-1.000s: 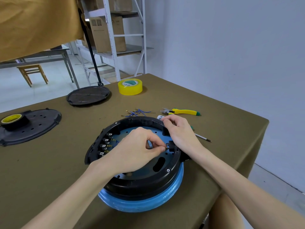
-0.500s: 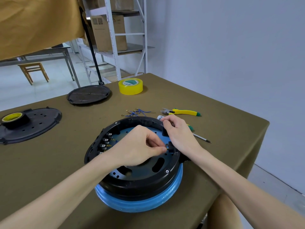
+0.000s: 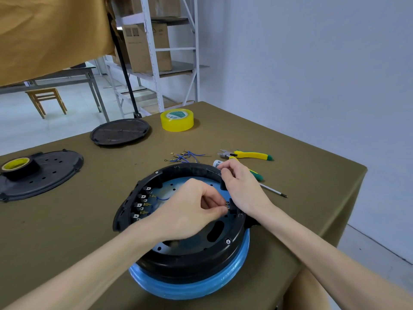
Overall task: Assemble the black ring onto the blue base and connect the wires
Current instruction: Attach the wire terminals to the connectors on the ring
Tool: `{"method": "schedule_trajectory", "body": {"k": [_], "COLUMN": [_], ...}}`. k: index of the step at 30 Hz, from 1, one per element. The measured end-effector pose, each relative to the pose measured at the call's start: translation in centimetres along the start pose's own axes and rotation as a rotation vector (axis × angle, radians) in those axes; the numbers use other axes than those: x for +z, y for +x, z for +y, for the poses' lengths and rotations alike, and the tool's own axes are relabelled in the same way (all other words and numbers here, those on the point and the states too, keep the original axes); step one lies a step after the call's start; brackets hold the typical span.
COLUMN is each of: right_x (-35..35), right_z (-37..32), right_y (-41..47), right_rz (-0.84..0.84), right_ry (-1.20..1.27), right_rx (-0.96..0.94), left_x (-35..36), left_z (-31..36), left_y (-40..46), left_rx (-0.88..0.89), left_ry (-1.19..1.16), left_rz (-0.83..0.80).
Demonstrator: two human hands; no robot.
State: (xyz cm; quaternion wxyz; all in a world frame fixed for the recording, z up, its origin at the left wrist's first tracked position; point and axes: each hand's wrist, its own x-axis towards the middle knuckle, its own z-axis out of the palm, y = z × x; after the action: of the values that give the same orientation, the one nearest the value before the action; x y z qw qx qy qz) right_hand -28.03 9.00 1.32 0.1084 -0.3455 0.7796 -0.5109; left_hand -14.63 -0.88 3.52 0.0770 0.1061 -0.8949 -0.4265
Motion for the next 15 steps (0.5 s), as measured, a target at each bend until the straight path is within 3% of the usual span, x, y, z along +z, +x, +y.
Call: {"method": "schedule_trajectory", "body": {"k": [9,12,15], "right_x": [-0.1,-0.3,-0.5], "right_z": [0.1,0.2,0.2], "right_y": [0.3,0.3,0.5], "right_rz": [-0.030,-0.020,-0.031], "right_ry": [0.004,0.022,-0.023], "right_rx": [-0.007,-0.016,-0.042], "left_x": [-0.2,-0.5,-0.9], "left_z": [0.6,1.3,1.1], "left_y": [-0.4,-1.0,-2.1], "left_rx": [-0.022,0.000,0.107], "left_ry": [0.066,0.251,0.604], "left_rz": [0.015,0.079,0.273]}}
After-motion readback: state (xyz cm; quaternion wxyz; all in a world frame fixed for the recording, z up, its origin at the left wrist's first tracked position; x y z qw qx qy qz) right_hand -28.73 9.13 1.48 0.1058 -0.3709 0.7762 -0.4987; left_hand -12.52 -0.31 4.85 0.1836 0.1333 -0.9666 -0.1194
